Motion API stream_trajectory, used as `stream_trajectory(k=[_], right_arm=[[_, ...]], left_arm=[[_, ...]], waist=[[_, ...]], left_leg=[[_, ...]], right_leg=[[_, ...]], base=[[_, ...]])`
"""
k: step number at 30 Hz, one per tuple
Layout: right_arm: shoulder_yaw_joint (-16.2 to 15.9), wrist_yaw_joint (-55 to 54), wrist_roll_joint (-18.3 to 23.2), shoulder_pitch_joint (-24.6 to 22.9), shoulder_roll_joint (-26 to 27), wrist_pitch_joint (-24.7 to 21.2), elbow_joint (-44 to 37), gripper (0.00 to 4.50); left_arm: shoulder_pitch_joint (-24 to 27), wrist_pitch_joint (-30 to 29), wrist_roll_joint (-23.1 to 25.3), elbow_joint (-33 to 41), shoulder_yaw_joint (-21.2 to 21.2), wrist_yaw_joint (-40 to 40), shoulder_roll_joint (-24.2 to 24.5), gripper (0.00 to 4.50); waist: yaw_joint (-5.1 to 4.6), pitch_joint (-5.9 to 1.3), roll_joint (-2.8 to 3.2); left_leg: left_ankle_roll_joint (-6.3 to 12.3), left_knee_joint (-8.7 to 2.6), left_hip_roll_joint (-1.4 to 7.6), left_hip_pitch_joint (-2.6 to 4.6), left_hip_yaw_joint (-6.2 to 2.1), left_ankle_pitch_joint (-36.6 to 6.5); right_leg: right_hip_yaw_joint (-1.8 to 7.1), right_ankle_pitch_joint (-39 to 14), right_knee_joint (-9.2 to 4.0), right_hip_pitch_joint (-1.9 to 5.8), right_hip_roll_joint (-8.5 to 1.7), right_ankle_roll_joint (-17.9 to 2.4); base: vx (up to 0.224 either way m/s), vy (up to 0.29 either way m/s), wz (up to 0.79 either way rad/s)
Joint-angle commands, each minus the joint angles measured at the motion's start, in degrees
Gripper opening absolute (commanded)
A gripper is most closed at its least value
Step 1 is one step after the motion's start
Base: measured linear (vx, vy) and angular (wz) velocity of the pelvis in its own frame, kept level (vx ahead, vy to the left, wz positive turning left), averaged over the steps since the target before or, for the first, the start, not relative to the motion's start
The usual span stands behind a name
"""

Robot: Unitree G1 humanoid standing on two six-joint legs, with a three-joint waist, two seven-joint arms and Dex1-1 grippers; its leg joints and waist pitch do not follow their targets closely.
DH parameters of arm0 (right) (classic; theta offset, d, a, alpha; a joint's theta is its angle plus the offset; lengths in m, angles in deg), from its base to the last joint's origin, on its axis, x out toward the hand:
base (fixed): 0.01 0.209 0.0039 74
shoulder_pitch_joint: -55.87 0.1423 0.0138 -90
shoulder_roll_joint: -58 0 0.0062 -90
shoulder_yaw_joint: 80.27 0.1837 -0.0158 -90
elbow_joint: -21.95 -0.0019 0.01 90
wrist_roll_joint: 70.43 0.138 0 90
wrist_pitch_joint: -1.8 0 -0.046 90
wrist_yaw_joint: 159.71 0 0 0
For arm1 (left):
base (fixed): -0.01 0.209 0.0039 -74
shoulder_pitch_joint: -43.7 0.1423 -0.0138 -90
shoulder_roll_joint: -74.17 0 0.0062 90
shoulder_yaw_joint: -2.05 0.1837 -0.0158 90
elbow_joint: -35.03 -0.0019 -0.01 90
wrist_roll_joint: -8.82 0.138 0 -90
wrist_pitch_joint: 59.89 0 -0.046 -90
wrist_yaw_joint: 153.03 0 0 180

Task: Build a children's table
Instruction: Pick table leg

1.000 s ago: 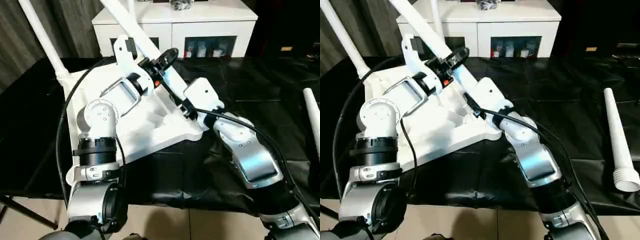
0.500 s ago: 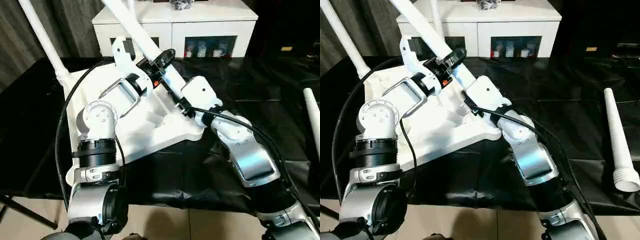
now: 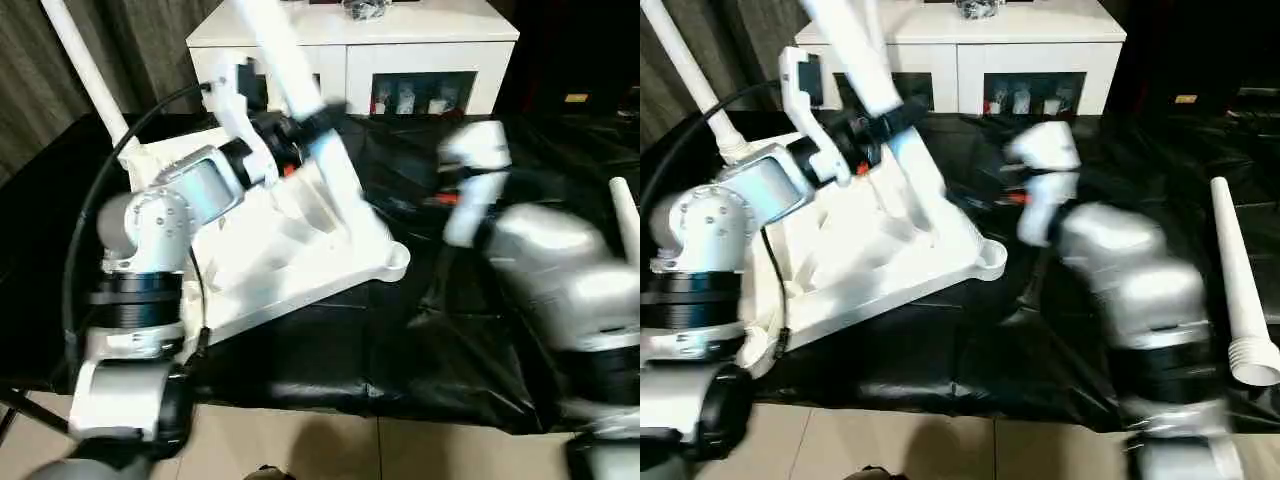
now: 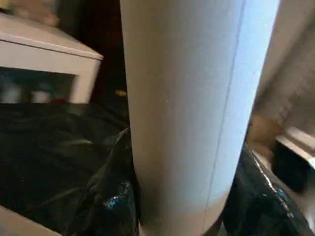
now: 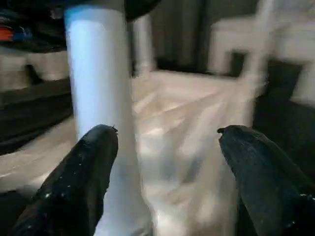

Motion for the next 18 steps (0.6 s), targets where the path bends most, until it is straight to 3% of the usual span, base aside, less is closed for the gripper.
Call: stream_trajectory(k=[1,3,8,13,14,18], right_arm=[[0.0,6.8,6.2,1.5,-1.9,-5.1,0.4,4.01],[-0.3,8.7,7.6,2.0,-2.7,-6.2,0.8,4.28],[-2.0,13.3,9.0,3.2,-4.0,-8.7,1.8,4.35],[-8.8,16.9,6.2,3.7,-6.6,-8.6,2.4,4.35],[-10.1,17.0,5.2,3.8,-7.0,-8.2,2.9,4.07],[-12.1,16.6,3.2,4.1,-7.2,-7.7,4.7,3.81]], left_arm=[[-0.9,-1.1,-0.8,1.8,3.0,5.0,1.4,1.79],[-1.2,-1.5,-0.9,1.8,3.9,6.1,1.7,1.79],[-2.0,-2.2,-1.5,2.0,5.1,8.6,1.7,1.79],[-2.6,-2.4,-2.3,2.1,5.8,10.9,1.5,1.79],[-2.6,-2.2,-2.2,2.2,6.0,11.4,1.6,1.79],[-2.6,-2.0,-2.1,2.3,6.3,12.4,2.0,1.79]], waist=[[0.25,-4.28,-1.76],[0.47,-4.38,-1.60],[0.50,-4.39,-1.86],[1.05,-4.45,-2.01],[1.13,-4.49,-2.08],[1.41,-4.46,-2.07]], left_leg=[[2.69,-3.62,2.74,2.09,-1.21,-6.1],[3.20,-3.43,2.78,2.08,-1.19,-5.2],[3.24,-3.31,2.78,2.14,-1.12,-4.8],[3.09,-3.20,2.88,2.16,-1.05,-4.0],[3.09,-3.19,2.92,2.19,-1.06,-3.9],[2.59,-3.20,2.90,2.19,-1.06,-4.2]], right_leg=[[2.11,1.0,-4.13,2.32,-4.34,-14.8],[2.09,1.1,-3.92,2.25,-4.45,-15.1],[1.94,-0.3,-3.91,2.10,-4.37,-15.7],[2.02,0.7,-3.79,2.04,-4.46,-15.9],[2.03,0.8,-3.75,2.03,-4.44,-15.8],[2.07,0.2,-3.73,1.95,-4.48,-15.8]], base=[[0.000,0.000,0.00],[0.000,0.000,0.00],[0.000,0.000,0.00],[0.000,0.000,0.00],[0.000,0.000,0.00],[0.000,0.000,0.00]])
